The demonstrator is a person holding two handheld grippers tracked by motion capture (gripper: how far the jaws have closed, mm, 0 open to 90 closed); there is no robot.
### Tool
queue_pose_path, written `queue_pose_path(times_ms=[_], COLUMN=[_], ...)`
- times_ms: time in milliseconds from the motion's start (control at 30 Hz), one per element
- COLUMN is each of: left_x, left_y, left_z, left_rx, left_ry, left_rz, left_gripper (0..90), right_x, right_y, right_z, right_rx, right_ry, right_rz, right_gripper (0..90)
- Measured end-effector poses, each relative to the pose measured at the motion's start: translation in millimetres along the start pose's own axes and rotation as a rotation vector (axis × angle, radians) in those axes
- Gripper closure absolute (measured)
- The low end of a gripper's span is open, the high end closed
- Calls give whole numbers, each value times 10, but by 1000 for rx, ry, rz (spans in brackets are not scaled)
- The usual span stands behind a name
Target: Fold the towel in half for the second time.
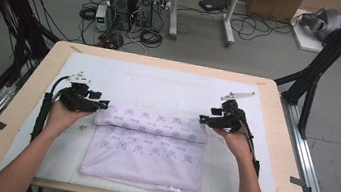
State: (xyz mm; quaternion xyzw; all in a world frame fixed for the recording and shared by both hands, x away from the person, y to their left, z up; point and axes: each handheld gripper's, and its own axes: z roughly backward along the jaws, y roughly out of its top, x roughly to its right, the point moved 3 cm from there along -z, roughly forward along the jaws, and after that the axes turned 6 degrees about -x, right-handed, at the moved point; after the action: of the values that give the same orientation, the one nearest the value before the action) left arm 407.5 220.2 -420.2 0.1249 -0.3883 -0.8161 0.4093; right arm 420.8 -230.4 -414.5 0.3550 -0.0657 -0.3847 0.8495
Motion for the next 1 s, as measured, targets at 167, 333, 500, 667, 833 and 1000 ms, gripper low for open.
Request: queue_pose_path(times_ms=[167,333,500,667,833,1000], left_x=[-76,-60,83,392,535,561], left_y=[-20,-44,4,-202,-499,-449], left_z=[-227,-94,244,624,762,675], left_rx=[-96,-56,52,115,53,47], left_ry=[-59,-106,-110,-149,-161,-159], left_rz=[38,19,-14,-99,-143,-150], left_gripper=[501,811,818,813,599,562], right_x=[71,-30,-200,-500,-722,-761], right_y=[5,-31,-4,-221,-571,-499], right_z=[-207,-166,98,467,684,675], right_rx=[-48,-69,-6,70,91,75], right_ry=[67,140,143,154,216,155], right_rz=[-42,17,72,142,150,167], right_gripper=[430,836,848,846,642,544])
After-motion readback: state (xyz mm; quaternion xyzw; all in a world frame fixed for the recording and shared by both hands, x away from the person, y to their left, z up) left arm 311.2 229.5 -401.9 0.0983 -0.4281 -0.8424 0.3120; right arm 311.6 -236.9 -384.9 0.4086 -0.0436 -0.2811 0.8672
